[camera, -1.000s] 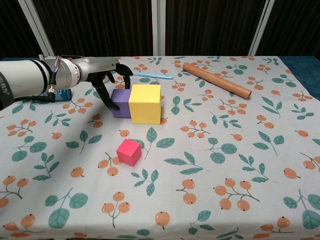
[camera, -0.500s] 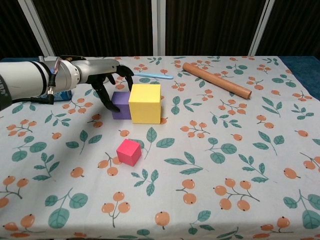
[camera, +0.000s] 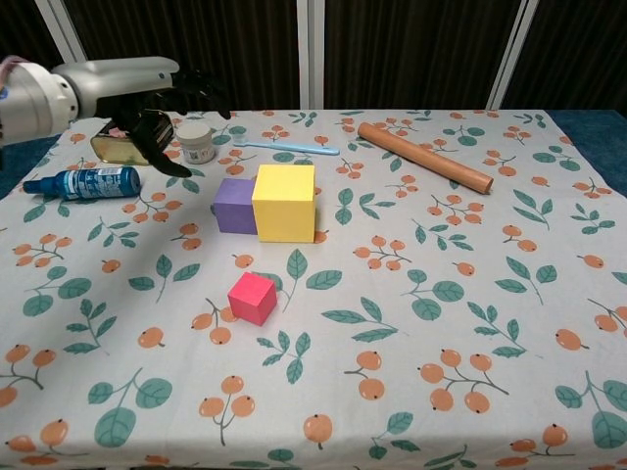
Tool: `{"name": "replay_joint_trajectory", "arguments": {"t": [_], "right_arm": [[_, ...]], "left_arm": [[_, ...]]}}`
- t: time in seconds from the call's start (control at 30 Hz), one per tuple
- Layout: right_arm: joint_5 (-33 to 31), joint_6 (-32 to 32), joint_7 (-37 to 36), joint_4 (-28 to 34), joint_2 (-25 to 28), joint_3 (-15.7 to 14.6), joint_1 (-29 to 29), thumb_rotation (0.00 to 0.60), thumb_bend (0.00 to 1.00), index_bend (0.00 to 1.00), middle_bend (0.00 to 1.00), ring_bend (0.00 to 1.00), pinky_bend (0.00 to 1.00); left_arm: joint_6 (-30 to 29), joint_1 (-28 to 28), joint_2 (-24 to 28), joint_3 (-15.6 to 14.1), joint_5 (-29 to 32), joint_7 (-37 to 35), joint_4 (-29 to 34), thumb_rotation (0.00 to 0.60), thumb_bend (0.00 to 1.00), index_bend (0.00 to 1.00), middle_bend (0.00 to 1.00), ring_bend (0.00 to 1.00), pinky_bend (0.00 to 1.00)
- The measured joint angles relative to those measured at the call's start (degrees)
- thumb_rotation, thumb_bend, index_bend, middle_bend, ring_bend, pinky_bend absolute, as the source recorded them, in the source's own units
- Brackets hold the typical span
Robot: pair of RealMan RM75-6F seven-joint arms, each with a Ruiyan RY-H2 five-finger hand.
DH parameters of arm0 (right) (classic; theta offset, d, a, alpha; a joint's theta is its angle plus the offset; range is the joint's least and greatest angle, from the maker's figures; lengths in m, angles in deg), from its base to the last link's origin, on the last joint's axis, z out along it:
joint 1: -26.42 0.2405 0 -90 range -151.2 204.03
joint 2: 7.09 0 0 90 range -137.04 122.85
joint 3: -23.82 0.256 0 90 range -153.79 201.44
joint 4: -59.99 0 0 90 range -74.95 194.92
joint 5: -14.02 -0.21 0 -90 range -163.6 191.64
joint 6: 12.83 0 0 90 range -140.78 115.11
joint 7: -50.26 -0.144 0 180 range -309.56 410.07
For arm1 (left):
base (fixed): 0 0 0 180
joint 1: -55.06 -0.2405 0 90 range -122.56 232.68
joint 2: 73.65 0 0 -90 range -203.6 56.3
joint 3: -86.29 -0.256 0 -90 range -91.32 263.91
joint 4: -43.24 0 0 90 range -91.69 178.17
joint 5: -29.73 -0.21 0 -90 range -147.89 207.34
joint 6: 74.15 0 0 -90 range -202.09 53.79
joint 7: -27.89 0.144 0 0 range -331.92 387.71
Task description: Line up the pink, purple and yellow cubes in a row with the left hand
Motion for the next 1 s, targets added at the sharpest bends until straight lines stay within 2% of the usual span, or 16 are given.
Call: {"name": "replay_joint_trajectory", "arguments": {"t": [0.13,0.3,0.43,0.63,0.83,1.0], "right_arm": [[0.8,-0.4,-0.6,-0.6,-0.4,-0.3,-0.2,0.6,0.16,0.0,0.04,0.0,0.07],[1.7,-1.0,-0.3,-0.5,-0.4,-0.7,-0.4,0.6,0.16,0.0,0.04,0.0,0.07],[2.2,-1.9,-0.1,-0.2,-0.2,-1.1,-1.1,0.6,0.16,0.0,0.04,0.0,0.07],[2.4,-2.9,-0.3,-0.4,-0.2,-1.6,-2.0,0.6,0.16,0.0,0.04,0.0,0.07],[2.6,-3.4,-0.6,-0.6,-0.1,-1.7,-2.5,0.6,0.16,0.0,0.04,0.0,0.07],[2.6,-3.4,-1.0,-1.0,-0.2,-1.8,-2.5,0.6,0.16,0.0,0.04,0.0,0.07]], "left_arm": [[-3.3,-2.3,4.1,-2.8,-8.5,-3.4,4.4,0.6,0.24,0.41,0.23,0.16,0.24],[-7.6,-4.0,6.3,-7.0,-19.8,-5.1,7.3,0.6,0.24,0.41,0.35,0.31,0.43],[-9.7,-4.3,6.0,-10.3,-26.3,-3.6,8.1,0.6,0.24,0.41,0.48,0.5,0.63],[-8.0,-2.9,3.7,-11.0,-27.3,-0.4,7.9,0.6,0.24,0.41,0.74,0.76,0.87],[-5.6,-1.4,0.2,-10.7,-26.6,3.8,7.3,0.6,0.24,0.41,0.84,0.86,0.97],[-3.0,-0.6,-1.8,-10.3,-24.1,6.3,6.9,0.6,0.24,0.38,0.89,0.91,1.0]]}}
